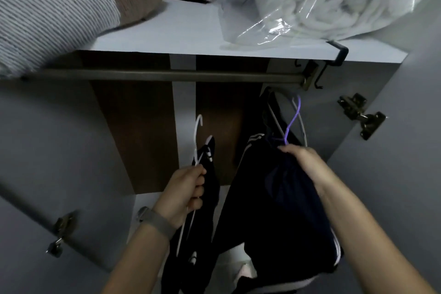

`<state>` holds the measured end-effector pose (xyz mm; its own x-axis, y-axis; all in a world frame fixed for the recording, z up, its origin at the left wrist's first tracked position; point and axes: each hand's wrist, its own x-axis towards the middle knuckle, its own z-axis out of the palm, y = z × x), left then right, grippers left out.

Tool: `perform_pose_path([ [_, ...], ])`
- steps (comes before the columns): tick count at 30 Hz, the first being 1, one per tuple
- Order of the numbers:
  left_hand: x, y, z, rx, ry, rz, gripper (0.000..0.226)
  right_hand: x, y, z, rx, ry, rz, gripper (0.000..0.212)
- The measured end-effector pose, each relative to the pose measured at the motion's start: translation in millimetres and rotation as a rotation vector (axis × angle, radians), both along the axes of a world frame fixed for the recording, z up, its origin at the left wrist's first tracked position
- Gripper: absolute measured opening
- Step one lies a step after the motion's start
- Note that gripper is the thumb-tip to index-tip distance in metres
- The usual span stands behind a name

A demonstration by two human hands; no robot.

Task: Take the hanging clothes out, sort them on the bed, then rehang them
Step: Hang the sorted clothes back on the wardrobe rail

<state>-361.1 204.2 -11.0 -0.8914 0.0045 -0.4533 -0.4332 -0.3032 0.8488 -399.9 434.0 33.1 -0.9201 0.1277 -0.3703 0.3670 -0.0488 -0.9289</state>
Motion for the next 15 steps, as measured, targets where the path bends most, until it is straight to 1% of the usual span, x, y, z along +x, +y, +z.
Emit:
perform_pose_path([
  [3,-7,7,-1,-0.005,0.019,0.0,0.021,-36,23,24,0.158,0.109,-0.028,0.015],
  [5,-12,11,-2,-0.001,0.019,0.013,0.02,-65,32,33,0.228,0.137,-0.037,0.016],
  [7,-17,13,-3,0.001,0.015,0.03,0.021,-98,38,32,0.286,0.121,-0.067,0.022],
  [10,-22,11,-3,0.003,-0.003,0.054,0.019,-140,39,21,0.379,0.085,-0.055,0.029],
  [15,-20,-1,-2,-0.003,0.012,0.086,0.018,-171,32,-8,0.611,0.059,0.026,0.037],
])
